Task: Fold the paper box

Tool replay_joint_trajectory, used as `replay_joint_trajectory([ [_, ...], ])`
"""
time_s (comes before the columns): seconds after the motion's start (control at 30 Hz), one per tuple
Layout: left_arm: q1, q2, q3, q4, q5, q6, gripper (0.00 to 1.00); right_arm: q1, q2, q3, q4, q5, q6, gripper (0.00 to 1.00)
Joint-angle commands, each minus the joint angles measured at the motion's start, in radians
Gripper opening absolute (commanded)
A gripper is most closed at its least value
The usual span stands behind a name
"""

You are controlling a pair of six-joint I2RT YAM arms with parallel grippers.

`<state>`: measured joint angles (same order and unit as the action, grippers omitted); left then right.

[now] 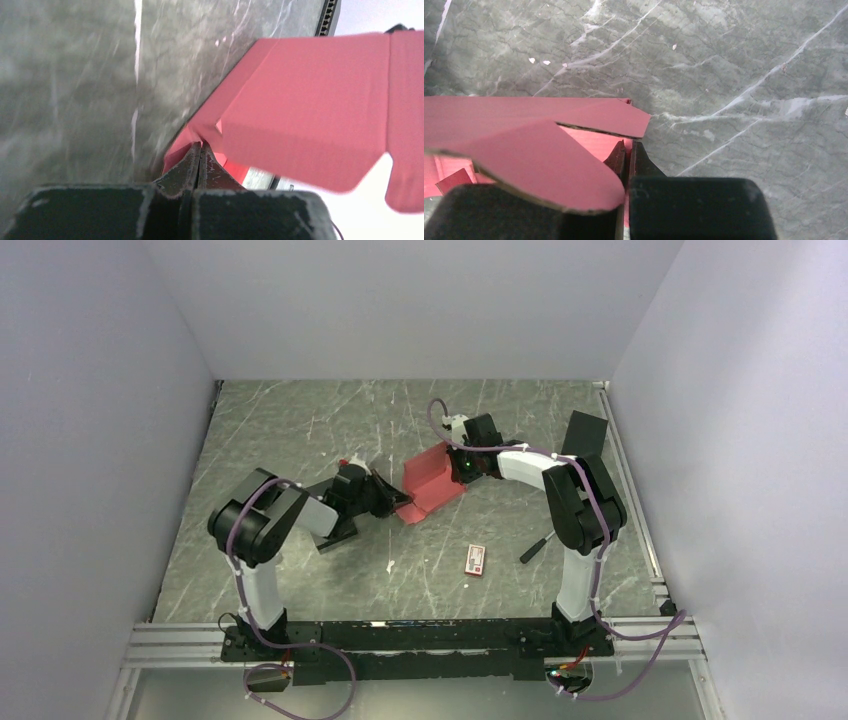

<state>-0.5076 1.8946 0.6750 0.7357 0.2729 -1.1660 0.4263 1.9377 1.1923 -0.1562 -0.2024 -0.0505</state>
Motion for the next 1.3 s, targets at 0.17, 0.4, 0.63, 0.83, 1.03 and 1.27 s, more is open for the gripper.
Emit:
replay_joint_trajectory([
  [0.17, 0.004, -0.348, -0.142, -0.230, -0.013, 0.101, 0.10, 0.009, 0.033, 0.007, -0.032, -0.018, 0.010, 0.00],
  [0.4, 0.004, -0.393, -0.211, -0.257, -0.019, 0.078, 0.26, 0.009, 0.038, 0.008, -0.034, -0.020, 0.010, 0.00],
  [0.63, 0.005, -0.266, -0.181, -0.146, 0.015, 0.060, 0.28, 0.009, 0.039, 0.007, -0.034, -0.022, 0.011, 0.00],
  [0.83, 0.004, -0.166, -0.156, -0.013, 0.046, 0.043, 0.28, 0.011, 0.040, 0.009, -0.034, -0.025, 0.011, 0.00],
  [1.03, 0.005, -0.116, -0.161, 0.085, 0.056, 0.023, 0.22, 0.010, 0.040, 0.009, -0.034, -0.027, 0.010, 0.00],
  [1.27, 0.004, -0.108, -0.113, 0.068, 0.048, 0.064, 0.21, 0.012, 0.046, 0.009, -0.037, -0.028, 0.009, 0.00],
])
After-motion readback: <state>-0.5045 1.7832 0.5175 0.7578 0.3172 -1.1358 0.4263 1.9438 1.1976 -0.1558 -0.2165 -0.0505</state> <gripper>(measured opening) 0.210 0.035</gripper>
